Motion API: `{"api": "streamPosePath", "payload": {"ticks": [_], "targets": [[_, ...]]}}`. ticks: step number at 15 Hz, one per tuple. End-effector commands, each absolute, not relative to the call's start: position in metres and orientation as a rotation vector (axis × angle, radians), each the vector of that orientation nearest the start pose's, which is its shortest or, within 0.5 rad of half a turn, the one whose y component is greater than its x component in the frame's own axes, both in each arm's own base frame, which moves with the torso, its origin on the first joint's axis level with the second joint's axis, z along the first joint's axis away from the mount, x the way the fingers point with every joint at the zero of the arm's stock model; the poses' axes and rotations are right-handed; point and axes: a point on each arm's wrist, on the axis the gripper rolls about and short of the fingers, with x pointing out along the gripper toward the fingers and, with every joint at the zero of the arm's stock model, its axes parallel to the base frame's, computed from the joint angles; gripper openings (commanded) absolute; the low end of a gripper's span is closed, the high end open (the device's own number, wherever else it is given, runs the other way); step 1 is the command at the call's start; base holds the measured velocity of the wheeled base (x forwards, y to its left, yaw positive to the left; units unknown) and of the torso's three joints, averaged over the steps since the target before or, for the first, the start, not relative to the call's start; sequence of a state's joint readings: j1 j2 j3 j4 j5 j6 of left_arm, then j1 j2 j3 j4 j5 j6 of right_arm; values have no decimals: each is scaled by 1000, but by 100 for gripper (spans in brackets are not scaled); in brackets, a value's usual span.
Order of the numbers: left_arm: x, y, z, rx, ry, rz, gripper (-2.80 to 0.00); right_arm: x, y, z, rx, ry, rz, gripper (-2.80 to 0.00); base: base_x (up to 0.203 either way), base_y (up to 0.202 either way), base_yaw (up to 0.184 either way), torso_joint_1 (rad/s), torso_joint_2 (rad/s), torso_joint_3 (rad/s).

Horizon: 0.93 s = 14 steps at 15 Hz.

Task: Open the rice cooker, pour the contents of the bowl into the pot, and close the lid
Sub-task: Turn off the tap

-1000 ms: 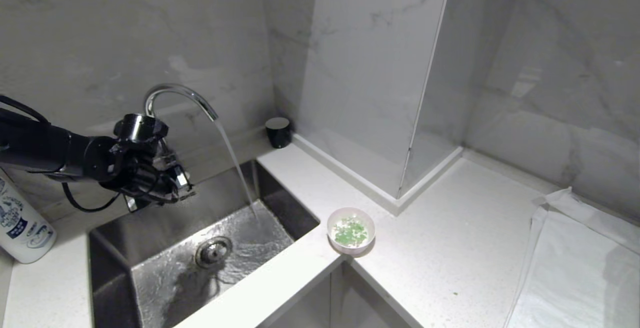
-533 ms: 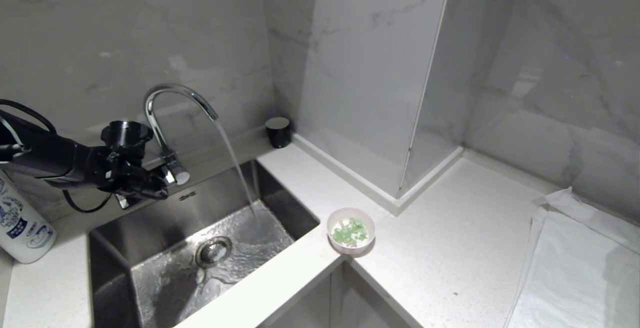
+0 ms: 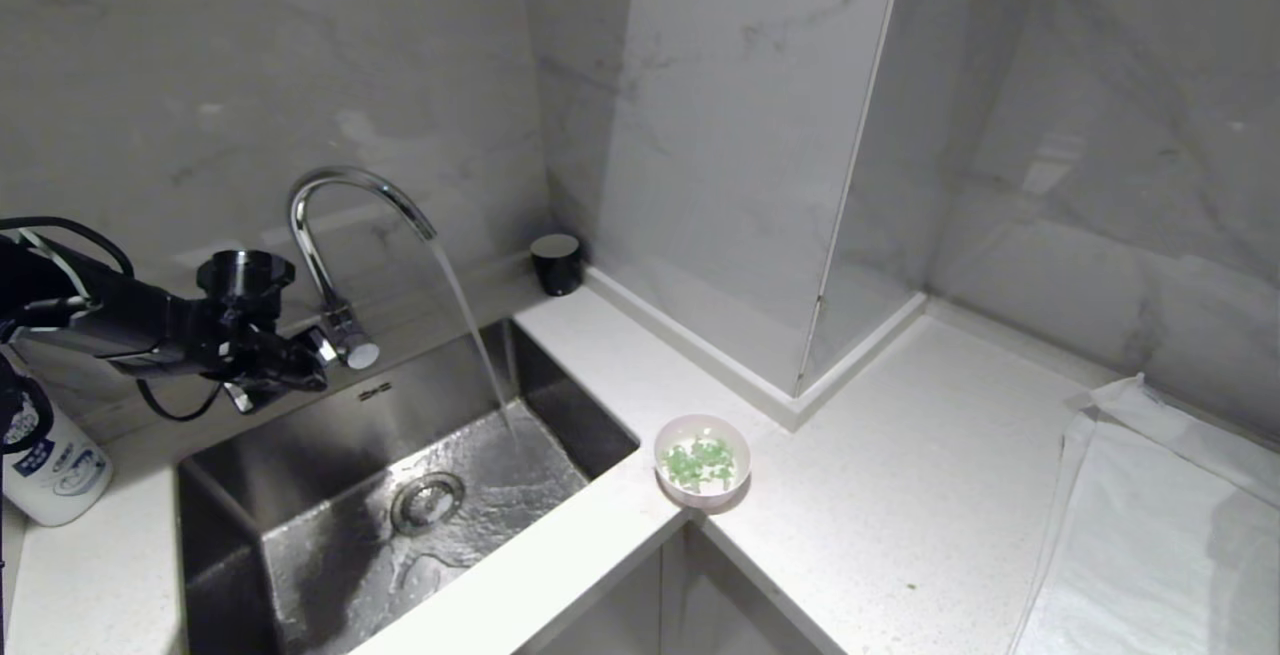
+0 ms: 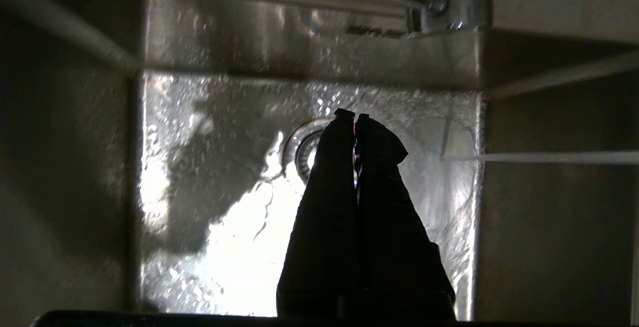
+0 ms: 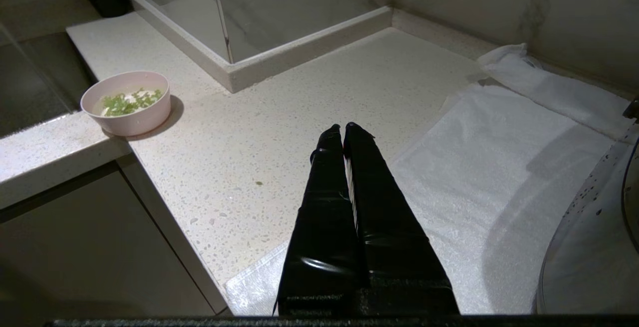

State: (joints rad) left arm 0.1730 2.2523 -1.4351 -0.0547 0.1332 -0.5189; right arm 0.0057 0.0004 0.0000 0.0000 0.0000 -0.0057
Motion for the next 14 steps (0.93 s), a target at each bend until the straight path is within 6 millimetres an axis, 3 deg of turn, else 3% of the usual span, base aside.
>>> {"api": "streamPosePath", "payload": {"ticks": [1, 14], "targets": [[435, 83, 84, -513, 636, 484, -280, -23, 0, 75, -6, 2, 6, -280, 0, 0, 0, 0, 0, 0], [460, 87, 84, -517, 535, 485, -280, -23, 0, 75, -3, 3, 6, -280, 0, 0, 0, 0, 0, 0]]}}
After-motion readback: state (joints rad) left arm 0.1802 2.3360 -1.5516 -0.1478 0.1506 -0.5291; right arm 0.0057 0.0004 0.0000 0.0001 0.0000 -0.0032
